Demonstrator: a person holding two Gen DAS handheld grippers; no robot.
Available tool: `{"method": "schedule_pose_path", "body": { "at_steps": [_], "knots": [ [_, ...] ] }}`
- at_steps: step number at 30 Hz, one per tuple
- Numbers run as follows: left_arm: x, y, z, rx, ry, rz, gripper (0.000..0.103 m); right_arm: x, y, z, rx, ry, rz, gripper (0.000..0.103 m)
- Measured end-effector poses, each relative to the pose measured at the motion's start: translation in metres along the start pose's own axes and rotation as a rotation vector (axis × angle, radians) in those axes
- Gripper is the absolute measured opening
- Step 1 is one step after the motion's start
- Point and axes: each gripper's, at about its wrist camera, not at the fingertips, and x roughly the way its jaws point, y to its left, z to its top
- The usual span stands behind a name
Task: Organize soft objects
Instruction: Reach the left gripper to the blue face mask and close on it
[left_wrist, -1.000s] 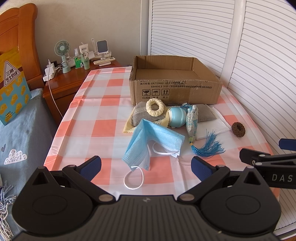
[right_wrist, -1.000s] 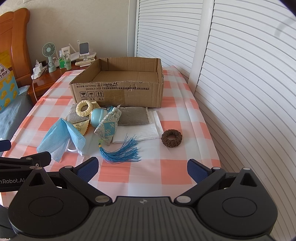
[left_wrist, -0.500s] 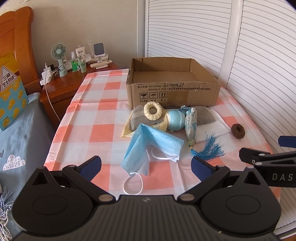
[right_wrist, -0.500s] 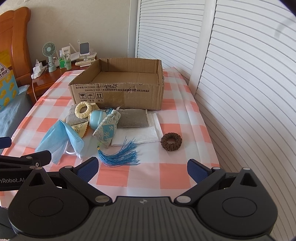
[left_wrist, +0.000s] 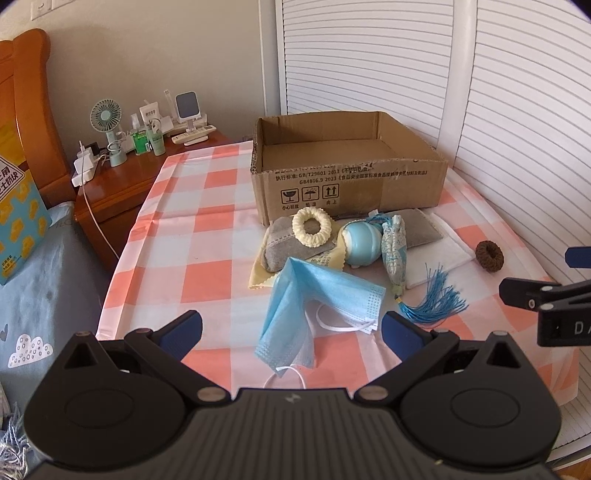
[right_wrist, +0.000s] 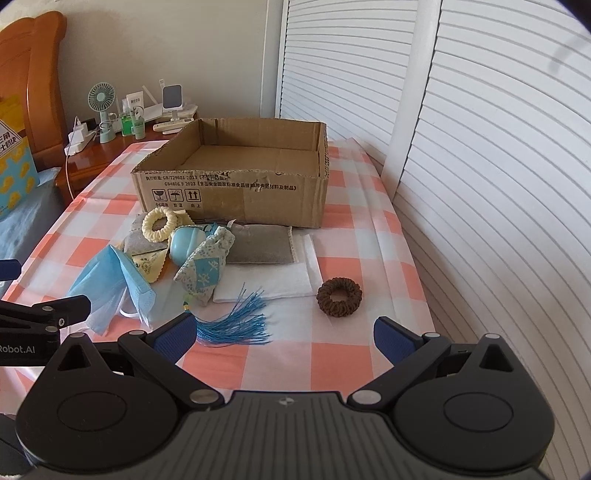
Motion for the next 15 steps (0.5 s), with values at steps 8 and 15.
{"method": "schedule_pose_path", "body": {
  "at_steps": [8,15],
  "knots": [
    [0.028,0.010,-0.009,0.017,0.051,0.001,0.102,0.016,-0.013,-0.002,0.025,0.011,0.016,0.103],
    [0.046,0.017,-0.013,0.001,0.087,-0.002,0.102,0.030,-0.023,-0.004,0.039,0.022,0.008,0.103]
  ]
}}
